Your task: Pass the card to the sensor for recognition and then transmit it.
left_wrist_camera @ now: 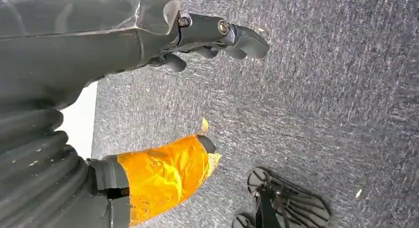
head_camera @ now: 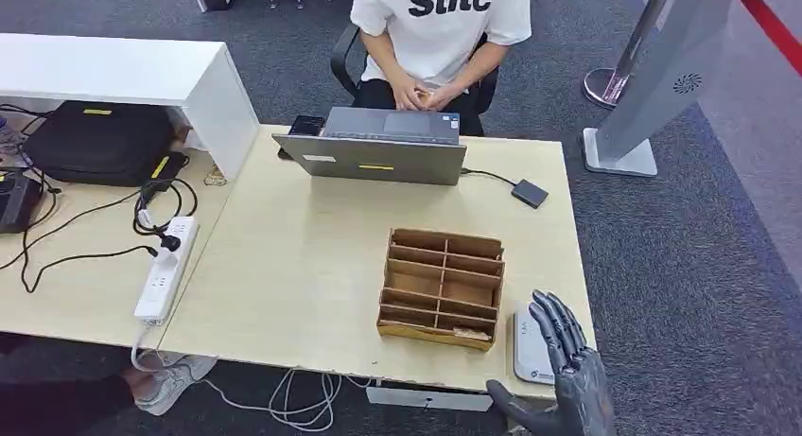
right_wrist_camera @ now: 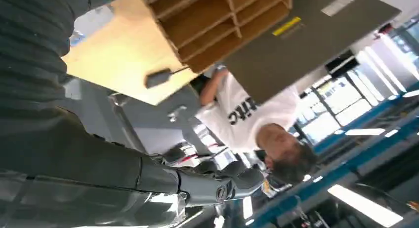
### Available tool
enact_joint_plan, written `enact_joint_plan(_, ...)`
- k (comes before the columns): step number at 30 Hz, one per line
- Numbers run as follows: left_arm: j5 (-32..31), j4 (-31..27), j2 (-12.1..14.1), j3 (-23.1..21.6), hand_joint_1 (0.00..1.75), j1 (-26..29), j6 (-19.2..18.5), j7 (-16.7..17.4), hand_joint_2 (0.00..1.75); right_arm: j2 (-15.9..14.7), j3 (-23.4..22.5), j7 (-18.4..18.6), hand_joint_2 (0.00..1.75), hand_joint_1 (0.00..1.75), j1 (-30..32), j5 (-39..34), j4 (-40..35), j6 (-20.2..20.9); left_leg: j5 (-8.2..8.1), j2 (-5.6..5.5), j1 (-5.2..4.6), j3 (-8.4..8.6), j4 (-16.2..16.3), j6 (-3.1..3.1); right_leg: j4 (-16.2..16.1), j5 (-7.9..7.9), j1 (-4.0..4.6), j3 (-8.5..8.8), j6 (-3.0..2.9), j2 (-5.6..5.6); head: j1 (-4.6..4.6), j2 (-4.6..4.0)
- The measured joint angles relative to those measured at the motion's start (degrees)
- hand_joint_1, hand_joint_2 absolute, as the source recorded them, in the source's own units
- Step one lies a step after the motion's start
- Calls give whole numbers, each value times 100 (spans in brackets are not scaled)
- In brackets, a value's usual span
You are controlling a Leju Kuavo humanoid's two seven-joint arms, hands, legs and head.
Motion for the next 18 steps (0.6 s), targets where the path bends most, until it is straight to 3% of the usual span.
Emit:
enact_joint_plan(9, -109, 0, 0, 68, 0, -9, 15, 4, 175, 22, -88, 534, 175, 0, 63, 1193, 372, -118, 2, 3, 0, 11, 0, 1, 1, 2, 0, 11, -1, 3, 2, 0)
enact_joint_plan(18, -188, 0, 0, 68, 0, -22, -9, 35, 175, 398, -75, 842, 175, 0, -179, 1719, 1093, -193, 2, 4, 0, 12, 0, 1, 1, 1, 0, 10, -1, 3, 0, 0)
